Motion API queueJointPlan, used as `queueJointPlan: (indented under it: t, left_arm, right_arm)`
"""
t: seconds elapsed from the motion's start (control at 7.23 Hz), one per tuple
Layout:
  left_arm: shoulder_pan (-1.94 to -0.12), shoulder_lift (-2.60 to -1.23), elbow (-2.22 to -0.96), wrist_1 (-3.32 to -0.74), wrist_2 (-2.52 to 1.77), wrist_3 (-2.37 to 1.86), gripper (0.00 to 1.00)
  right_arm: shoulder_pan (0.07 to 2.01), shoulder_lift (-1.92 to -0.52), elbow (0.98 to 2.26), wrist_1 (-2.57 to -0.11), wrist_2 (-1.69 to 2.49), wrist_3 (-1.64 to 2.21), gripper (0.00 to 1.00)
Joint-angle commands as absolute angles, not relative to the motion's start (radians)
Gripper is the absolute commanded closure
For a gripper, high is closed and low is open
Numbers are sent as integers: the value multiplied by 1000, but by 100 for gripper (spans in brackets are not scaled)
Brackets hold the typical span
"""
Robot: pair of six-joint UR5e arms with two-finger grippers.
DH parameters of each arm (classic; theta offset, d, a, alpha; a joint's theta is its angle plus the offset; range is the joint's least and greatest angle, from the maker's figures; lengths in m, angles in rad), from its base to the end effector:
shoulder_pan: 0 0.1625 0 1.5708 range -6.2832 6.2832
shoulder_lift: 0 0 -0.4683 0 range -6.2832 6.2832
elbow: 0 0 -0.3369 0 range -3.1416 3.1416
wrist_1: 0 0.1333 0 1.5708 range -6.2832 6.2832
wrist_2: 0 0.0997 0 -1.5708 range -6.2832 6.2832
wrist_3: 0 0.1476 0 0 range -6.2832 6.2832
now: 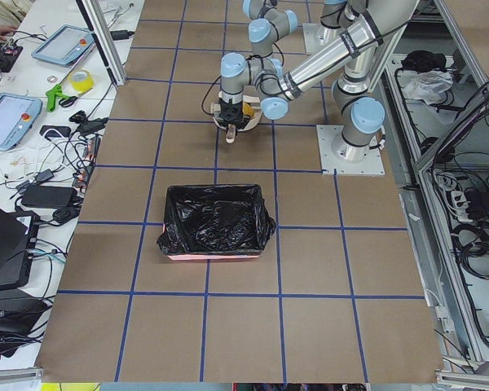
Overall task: Sweep and dump trash into bin
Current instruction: 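Sweep the yellow potato into the dustpan with the right-held brush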
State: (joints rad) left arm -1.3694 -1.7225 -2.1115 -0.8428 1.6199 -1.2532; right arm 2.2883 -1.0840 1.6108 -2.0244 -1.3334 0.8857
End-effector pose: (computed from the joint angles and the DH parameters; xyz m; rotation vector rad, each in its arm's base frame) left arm -0.0365 -0.4514 0.2666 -2.0726 2.3265 -0.0864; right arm 0.5206 -0.3410 0.2566 0.2660 2.9988 0.3346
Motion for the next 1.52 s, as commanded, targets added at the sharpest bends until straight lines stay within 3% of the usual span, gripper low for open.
queueJointPlan:
  t: [0.0,0.69,1.11,1.38]
  left_arm:
    - [-1368,-1723,-2109,-842,1620,-1253,100]
    - [-1368,-1720,-2103,-838,1611,-1247,100]
    - [-1368,-1712,-2046,-882,1503,-1302,100]
    - [-1352,-1710,-1985,-957,1403,-1330,100]
  right_arm:
    - [2290,-1055,1536,-1984,-1327,865,100]
    - [2212,-1208,1540,-1686,-1411,755,99]
    - [1909,-1399,1543,-1377,-1478,354,99]
    - [1698,-1422,1542,-1335,-1552,151,99]
